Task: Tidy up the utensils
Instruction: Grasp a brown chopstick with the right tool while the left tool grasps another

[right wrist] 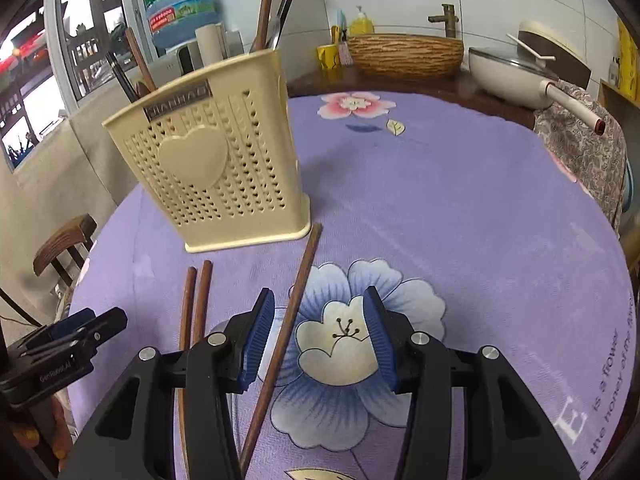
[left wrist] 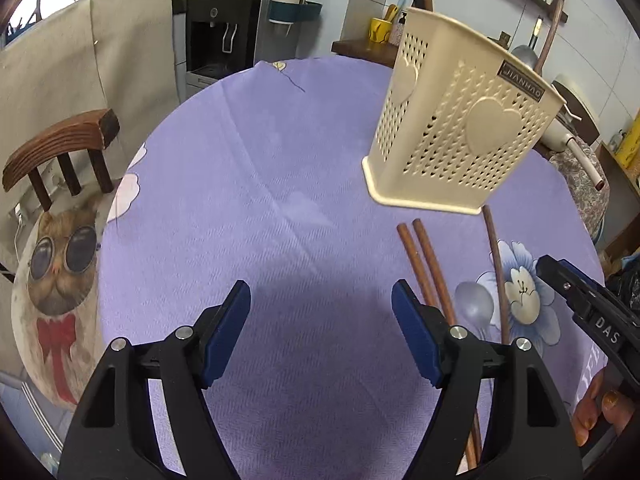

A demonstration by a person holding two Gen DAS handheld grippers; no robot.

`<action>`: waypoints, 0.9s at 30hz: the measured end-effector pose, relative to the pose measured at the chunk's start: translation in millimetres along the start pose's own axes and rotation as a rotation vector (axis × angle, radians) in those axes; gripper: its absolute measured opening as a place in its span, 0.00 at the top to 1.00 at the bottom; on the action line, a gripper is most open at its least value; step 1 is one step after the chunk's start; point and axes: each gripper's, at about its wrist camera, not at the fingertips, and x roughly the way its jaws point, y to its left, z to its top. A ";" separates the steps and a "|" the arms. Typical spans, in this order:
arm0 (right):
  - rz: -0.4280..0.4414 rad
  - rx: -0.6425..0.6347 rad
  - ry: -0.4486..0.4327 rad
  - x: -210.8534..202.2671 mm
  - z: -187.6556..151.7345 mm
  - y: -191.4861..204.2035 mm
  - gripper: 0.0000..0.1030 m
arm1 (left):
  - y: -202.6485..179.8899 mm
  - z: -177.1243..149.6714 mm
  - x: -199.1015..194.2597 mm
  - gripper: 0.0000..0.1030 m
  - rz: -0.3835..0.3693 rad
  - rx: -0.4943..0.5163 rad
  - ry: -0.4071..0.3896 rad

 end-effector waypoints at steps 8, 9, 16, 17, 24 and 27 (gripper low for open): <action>-0.039 -0.037 0.079 36.4 -0.8 22.8 0.62 | -10.3 -8.4 -2.8 0.29 0.004 0.045 -0.007; -0.044 -0.039 0.086 40.7 -0.3 24.0 0.64 | -10.3 -8.8 -2.7 0.29 0.002 0.045 -0.005; -0.064 -0.029 0.096 57.0 8.2 22.0 0.67 | -7.7 -7.1 2.2 0.29 0.001 0.038 0.009; -0.070 -0.032 0.096 58.1 8.9 21.7 0.69 | -8.0 -6.8 2.5 0.29 0.001 0.039 0.009; -0.078 -0.105 0.098 56.7 8.3 18.8 0.87 | -17.5 -4.6 6.0 0.29 -0.001 0.073 0.011; -0.072 -0.120 0.107 55.2 8.5 14.9 0.89 | -26.7 -2.8 9.7 0.29 -0.003 0.098 0.015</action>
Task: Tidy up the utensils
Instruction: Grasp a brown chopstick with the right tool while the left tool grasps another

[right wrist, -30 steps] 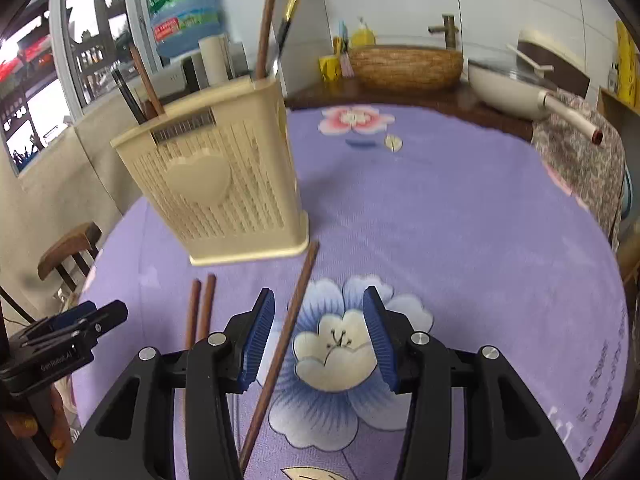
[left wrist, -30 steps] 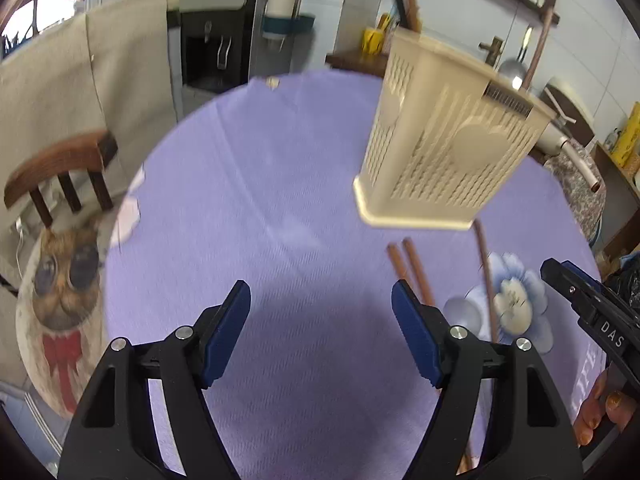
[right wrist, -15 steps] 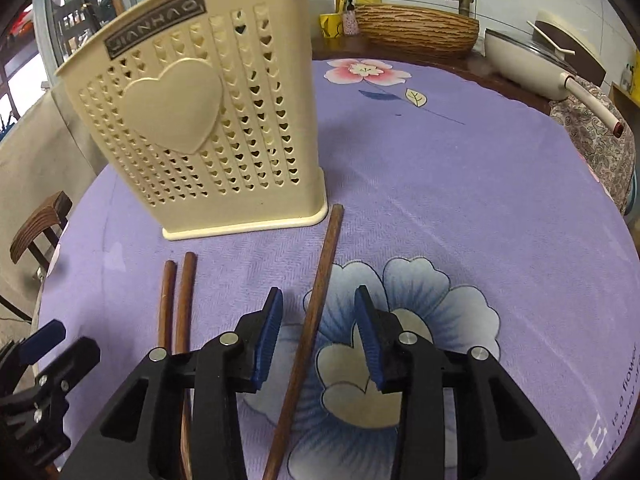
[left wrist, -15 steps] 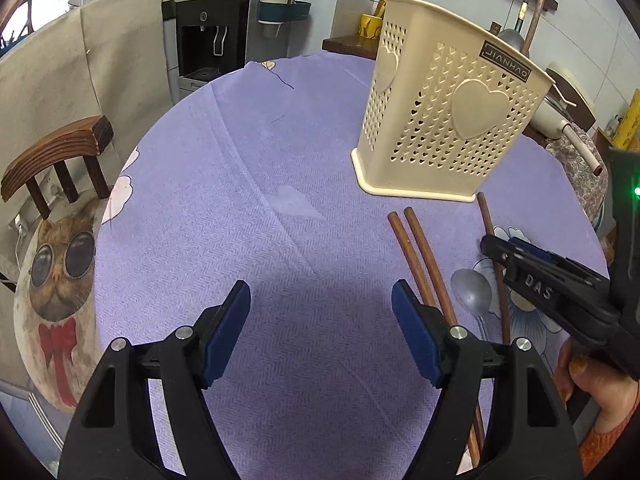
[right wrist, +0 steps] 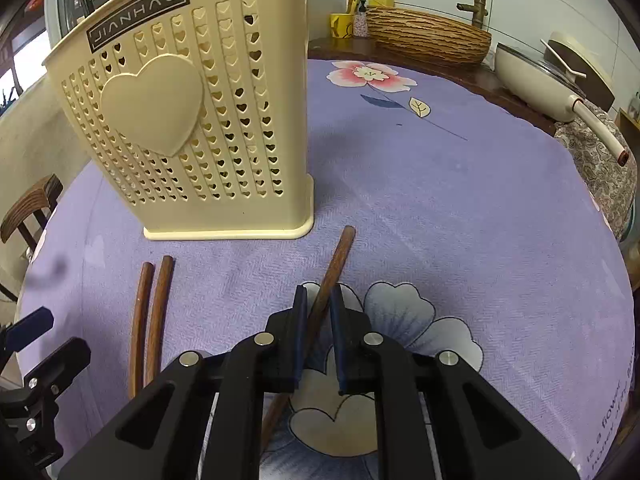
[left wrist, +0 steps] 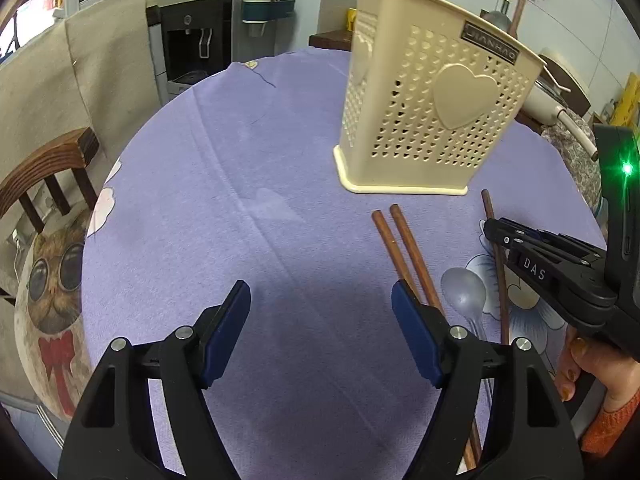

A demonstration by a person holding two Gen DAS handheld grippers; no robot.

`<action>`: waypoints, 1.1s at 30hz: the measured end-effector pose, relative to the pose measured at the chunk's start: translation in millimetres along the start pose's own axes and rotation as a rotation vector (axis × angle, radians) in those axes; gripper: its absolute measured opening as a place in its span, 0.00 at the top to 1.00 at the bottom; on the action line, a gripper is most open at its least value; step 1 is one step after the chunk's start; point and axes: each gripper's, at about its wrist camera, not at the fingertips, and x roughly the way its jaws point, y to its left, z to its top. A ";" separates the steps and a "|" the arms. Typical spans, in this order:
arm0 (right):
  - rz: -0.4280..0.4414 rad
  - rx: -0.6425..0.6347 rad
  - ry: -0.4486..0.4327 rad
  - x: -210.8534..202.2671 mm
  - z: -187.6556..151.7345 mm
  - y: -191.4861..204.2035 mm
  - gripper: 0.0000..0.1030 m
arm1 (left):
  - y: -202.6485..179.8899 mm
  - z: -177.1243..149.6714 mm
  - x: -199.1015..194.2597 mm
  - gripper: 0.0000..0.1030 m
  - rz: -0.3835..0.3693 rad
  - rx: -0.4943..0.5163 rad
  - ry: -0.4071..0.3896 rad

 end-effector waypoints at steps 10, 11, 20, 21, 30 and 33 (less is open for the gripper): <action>0.020 0.001 0.000 1.0 0.6 -5.2 0.89 | -22.2 12.5 16.5 0.33 -0.005 0.049 0.019; 0.023 0.002 0.000 0.9 0.4 -5.4 0.89 | -24.5 14.2 18.5 0.34 -0.006 0.050 0.022; 0.036 0.003 -0.004 -0.7 -2.3 -5.1 0.89 | -35.6 14.7 33.9 0.44 0.051 0.072 0.035; 0.039 0.001 -0.004 -1.1 -2.6 -5.4 0.89 | -35.4 14.8 33.8 0.47 0.052 0.073 0.035; 0.044 0.013 0.009 -2.1 -3.1 -7.6 0.88 | -22.8 16.0 32.6 0.57 0.083 0.075 0.040; 0.035 0.020 0.011 0.3 -0.1 -4.5 0.88 | -29.8 17.7 34.7 0.57 0.069 0.091 0.044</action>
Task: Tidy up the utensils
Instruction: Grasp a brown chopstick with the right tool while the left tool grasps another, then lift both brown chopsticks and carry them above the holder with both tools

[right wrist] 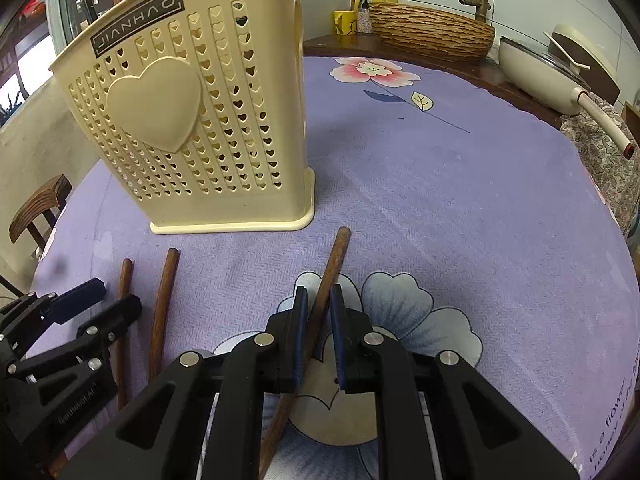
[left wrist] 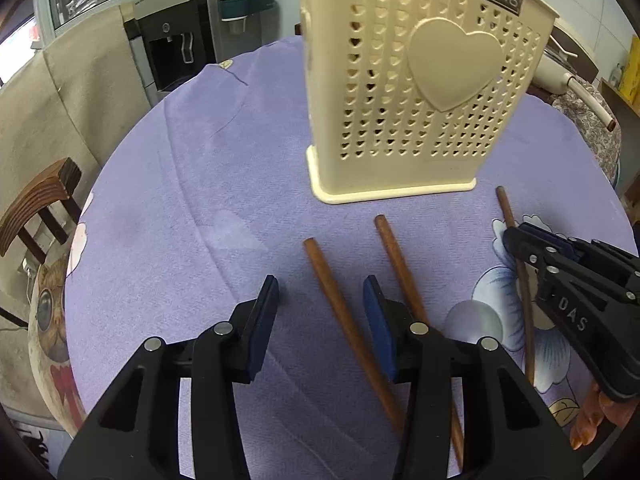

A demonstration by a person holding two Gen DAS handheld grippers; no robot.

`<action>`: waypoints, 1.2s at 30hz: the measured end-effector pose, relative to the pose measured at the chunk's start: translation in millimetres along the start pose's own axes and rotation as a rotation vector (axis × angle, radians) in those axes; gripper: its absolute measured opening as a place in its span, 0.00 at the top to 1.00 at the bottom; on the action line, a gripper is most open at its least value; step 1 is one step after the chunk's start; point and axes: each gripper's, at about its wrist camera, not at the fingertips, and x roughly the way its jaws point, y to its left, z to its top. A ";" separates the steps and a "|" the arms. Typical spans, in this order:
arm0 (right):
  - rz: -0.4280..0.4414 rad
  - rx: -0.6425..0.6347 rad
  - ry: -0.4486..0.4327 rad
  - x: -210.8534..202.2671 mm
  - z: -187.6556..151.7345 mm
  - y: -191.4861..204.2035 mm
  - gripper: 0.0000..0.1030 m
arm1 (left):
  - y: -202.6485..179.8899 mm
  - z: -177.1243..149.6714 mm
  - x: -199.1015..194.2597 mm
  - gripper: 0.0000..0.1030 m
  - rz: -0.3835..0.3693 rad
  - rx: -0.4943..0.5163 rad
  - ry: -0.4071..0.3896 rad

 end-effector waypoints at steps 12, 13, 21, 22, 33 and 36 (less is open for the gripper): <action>0.030 0.127 -0.004 5.8 7.4 -10.6 0.91 | -1.1 1.9 -0.8 0.87 -0.025 -0.034 0.009; 0.041 0.146 -0.002 6.1 7.8 -13.1 0.91 | 0.1 2.6 -0.1 0.88 -0.030 -0.040 0.009; 0.060 0.173 -0.003 9.2 10.9 -19.2 0.91 | 6.4 6.1 3.6 0.92 -0.062 -0.052 0.022; 0.057 0.170 -0.004 10.3 11.8 -19.6 0.91 | 7.7 6.9 4.4 0.92 -0.066 -0.053 0.024; 0.077 0.182 -0.063 -3.3 9.0 -18.4 0.92 | 18.0 16.4 12.0 0.93 -0.112 -0.102 0.040; 0.098 0.194 -0.098 -13.6 11.0 -20.6 0.92 | 19.0 19.0 8.6 0.93 -0.105 -0.104 0.015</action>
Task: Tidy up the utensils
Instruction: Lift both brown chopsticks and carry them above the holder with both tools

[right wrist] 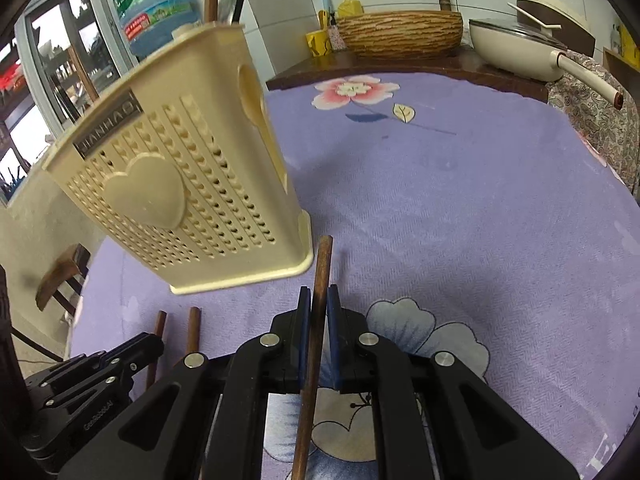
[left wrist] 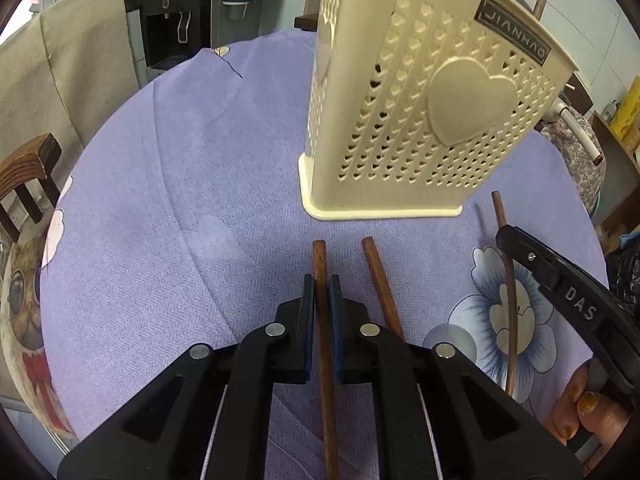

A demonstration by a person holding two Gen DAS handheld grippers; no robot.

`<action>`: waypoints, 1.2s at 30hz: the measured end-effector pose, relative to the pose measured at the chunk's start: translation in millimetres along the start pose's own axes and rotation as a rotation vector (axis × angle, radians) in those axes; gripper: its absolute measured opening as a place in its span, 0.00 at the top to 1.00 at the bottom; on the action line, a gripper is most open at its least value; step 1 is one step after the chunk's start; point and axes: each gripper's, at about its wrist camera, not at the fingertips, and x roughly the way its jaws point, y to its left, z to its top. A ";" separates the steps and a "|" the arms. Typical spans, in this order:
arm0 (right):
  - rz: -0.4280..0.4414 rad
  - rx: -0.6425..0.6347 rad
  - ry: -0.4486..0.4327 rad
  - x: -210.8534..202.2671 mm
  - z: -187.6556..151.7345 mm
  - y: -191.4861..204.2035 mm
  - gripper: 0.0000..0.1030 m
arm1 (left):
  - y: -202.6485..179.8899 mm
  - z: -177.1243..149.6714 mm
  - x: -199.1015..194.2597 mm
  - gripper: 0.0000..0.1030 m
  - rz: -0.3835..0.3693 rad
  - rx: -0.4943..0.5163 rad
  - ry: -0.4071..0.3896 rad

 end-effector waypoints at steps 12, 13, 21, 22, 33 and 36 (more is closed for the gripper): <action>0.028 0.008 -0.118 -41.8 14.6 -4.8 0.92 | -0.9 13.2 -46.5 0.93 -0.081 0.002 -0.100; 0.031 0.005 -0.128 -45.8 16.6 -4.6 0.92 | -1.0 14.3 -52.0 0.93 -0.088 0.004 -0.110; 0.072 -0.054 -0.243 -99.0 20.8 6.1 0.93 | 0.7 19.7 -113.5 0.93 -0.162 0.021 -0.222; 0.079 -0.061 -0.254 -105.5 20.9 7.5 0.93 | 0.5 19.7 -121.5 0.93 -0.172 0.024 -0.235; 0.126 -0.161 -0.321 -170.8 20.2 14.2 0.93 | -2.7 20.3 -180.9 0.93 -0.217 0.065 -0.326; 0.127 -0.168 -0.318 -175.2 21.2 14.6 0.93 | -1.8 21.2 -187.6 0.93 -0.233 0.077 -0.328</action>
